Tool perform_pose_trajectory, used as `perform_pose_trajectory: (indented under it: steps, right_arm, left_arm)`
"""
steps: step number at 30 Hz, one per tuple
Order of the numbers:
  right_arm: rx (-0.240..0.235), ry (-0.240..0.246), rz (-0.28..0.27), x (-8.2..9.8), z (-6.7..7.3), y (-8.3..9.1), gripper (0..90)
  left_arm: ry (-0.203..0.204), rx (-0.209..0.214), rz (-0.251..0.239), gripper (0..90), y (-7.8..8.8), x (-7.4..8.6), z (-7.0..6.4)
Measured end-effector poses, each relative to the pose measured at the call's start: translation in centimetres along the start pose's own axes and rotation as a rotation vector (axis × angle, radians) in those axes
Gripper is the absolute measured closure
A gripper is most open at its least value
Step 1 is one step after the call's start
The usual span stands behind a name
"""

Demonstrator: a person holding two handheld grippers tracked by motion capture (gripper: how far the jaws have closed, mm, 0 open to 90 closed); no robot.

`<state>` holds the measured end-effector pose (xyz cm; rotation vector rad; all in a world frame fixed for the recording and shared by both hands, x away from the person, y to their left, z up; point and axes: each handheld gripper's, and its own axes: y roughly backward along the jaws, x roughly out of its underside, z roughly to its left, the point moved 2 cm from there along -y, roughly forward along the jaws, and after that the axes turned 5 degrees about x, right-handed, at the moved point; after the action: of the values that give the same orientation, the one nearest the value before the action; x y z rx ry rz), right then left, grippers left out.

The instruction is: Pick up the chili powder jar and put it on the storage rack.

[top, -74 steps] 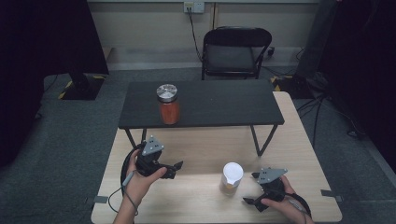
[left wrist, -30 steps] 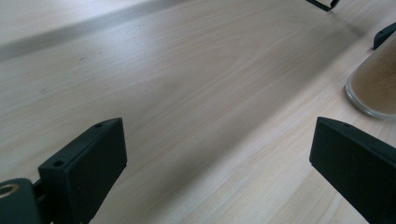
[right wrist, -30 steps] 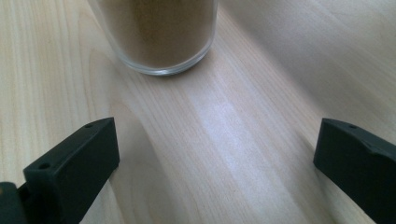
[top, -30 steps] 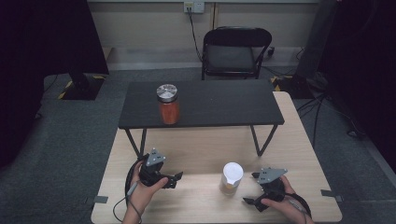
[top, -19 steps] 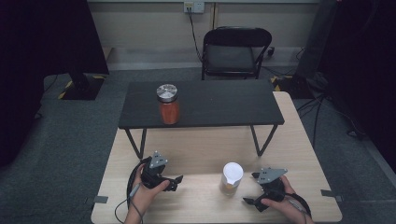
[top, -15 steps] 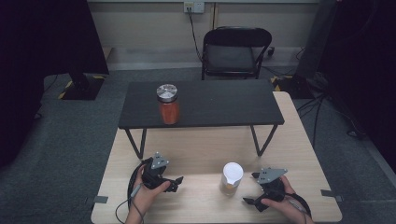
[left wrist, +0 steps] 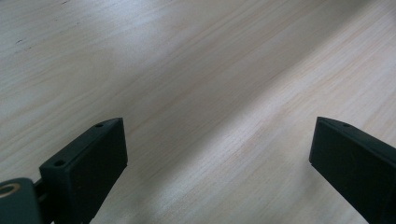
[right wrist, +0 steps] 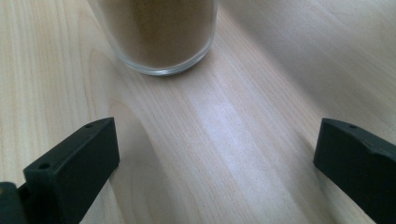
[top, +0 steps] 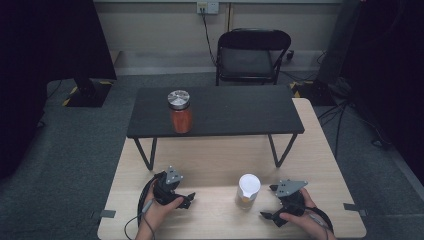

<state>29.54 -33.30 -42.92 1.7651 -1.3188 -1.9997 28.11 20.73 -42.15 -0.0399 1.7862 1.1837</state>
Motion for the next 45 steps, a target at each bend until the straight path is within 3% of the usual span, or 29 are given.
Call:
perform_pose_trajectory:
  steps: [21, 30, 35, 45]
  right_arm:
    - [0.0, 0.0, 0.0, 0.0, 0.0, 0.0, 0.0]
    - [0.0, 0.0, 0.0, 0.0, 0.0, 0.0, 0.0]
    - [0.0, 0.0, 0.0, 0.0, 0.0, 0.0, 0.0]
    - [0.0, 0.0, 0.0, 0.0, 0.0, 0.0, 0.0]
  left_arm:
    - [-0.014, -0.007, 0.031, 3.8, -0.5, 0.2, -0.2]
    - [-0.01, -0.002, 0.013, 2.4, -0.5, 0.7, -0.2]
    - [-0.011, -0.002, -0.022, 0.0, -0.6, 1.5, -0.1]
    - [-0.01, -0.005, -0.022, 0.0, -0.6, 1.6, -0.2]
